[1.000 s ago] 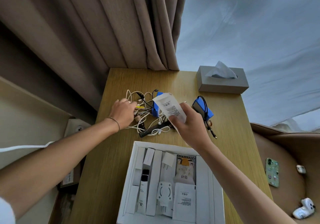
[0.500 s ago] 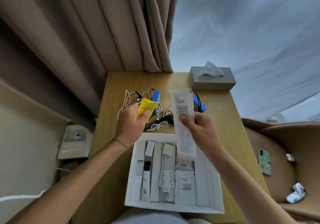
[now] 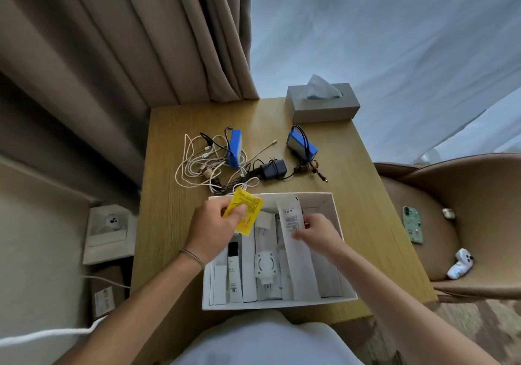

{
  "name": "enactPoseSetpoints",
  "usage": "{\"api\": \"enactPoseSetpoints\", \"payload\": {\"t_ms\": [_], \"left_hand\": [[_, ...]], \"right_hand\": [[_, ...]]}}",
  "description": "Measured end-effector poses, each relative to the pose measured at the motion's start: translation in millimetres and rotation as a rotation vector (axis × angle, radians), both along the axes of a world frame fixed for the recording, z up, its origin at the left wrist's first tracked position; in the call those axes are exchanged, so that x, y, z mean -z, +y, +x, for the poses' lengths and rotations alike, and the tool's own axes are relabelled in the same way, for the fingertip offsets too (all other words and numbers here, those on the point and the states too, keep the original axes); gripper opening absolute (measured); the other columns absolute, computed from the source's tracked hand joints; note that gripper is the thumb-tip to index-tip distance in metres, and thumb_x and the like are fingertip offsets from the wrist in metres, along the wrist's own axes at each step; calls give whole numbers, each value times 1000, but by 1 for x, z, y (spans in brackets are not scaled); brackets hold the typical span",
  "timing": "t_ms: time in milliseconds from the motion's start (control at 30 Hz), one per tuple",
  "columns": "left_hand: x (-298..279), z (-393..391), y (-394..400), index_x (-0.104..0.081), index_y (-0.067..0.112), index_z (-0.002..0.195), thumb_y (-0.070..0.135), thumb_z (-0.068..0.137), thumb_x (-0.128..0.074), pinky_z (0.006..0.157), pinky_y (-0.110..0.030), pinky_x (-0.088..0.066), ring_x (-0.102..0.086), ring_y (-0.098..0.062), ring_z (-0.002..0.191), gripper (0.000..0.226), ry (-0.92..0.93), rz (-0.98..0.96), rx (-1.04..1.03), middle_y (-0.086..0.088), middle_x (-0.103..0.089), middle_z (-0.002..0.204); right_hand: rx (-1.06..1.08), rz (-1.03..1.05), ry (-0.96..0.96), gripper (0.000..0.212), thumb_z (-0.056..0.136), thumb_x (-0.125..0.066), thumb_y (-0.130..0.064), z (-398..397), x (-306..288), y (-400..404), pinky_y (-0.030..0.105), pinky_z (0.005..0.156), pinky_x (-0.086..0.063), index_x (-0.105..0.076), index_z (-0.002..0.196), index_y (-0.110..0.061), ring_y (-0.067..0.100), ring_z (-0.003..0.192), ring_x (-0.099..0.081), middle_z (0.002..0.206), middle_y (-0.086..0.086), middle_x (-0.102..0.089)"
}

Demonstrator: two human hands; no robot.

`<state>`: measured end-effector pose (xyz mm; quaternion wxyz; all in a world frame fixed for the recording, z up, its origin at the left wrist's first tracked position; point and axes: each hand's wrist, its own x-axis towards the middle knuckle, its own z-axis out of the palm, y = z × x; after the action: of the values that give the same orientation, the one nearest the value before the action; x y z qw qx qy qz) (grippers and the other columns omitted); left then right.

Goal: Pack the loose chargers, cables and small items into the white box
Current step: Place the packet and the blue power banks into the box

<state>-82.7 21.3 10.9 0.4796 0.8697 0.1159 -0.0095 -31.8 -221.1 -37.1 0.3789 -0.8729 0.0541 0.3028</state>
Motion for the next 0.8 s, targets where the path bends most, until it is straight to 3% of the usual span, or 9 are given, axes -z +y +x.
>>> {"api": "enactPoseSetpoints", "payload": {"t_ms": [100, 200, 300, 433, 600, 700, 800], "left_hand": [[4, -5, -6, -78, 20, 81, 22, 93, -66, 62, -33, -53, -63, -9, 59, 17, 128, 17, 66, 3, -74, 69], [8, -8, -12, -79, 19, 92, 18, 91, -67, 71, -34, -58, -70, -17, 75, 12, 173, 29, 116, 3, -77, 80], [14, -8, -16, -76, 18, 97, 14, 86, -71, 77, -37, -58, -70, -18, 81, 13, 204, 29, 135, 2, -76, 86], [26, -8, -25, -70, 21, 98, 10, 79, -74, 75, -37, -59, -70, -17, 81, 22, 265, 66, 133, 3, -74, 84], [48, 4, -38, -62, 31, 92, 3, 74, -69, 67, -34, -59, -69, -18, 78, 34, 344, 69, 98, 4, -72, 76], [63, 14, -48, -57, 31, 87, 5, 74, -74, 55, -22, -50, -65, -17, 75, 35, 359, 59, 60, 9, -65, 74], [78, 19, -57, -59, 26, 92, 10, 76, -80, 64, -24, -52, -65, -19, 80, 31, 358, 67, 16, 3, -68, 83]], "right_hand": [[-54, -119, -13, 28, 87, -75, -14, 4, 12, 0, 17, 68, -50, -75, 115, -16, 14, 101, -72, 115, 0, -76], [-82, -223, -69, 22, 86, -74, -17, 6, 18, 2, 13, 57, -45, -77, 108, -15, 17, 96, -73, 111, 2, -77], [-186, -422, -125, 11, 91, -65, -22, 3, 20, 6, 23, 52, -45, -73, 89, -15, 21, 73, -65, 97, 6, -77], [-343, -644, -149, 19, 94, -51, -12, -2, 24, 9, 34, 67, -57, -70, 98, -10, 31, 87, -71, 97, 11, -74], [-380, -623, -203, 20, 95, -50, -21, -5, 20, 4, 31, 62, -47, -67, 97, -10, 32, 85, -68, 96, 11, -71], [-365, -581, -245, 19, 95, -50, -25, -9, 14, 2, 31, 61, -41, -62, 87, -13, 30, 73, -58, 87, 10, -66], [-356, -525, -292, 22, 94, -49, -24, -14, 10, -2, 31, 57, -44, -56, 76, -13, 27, 65, -58, 75, 5, -62]]}}
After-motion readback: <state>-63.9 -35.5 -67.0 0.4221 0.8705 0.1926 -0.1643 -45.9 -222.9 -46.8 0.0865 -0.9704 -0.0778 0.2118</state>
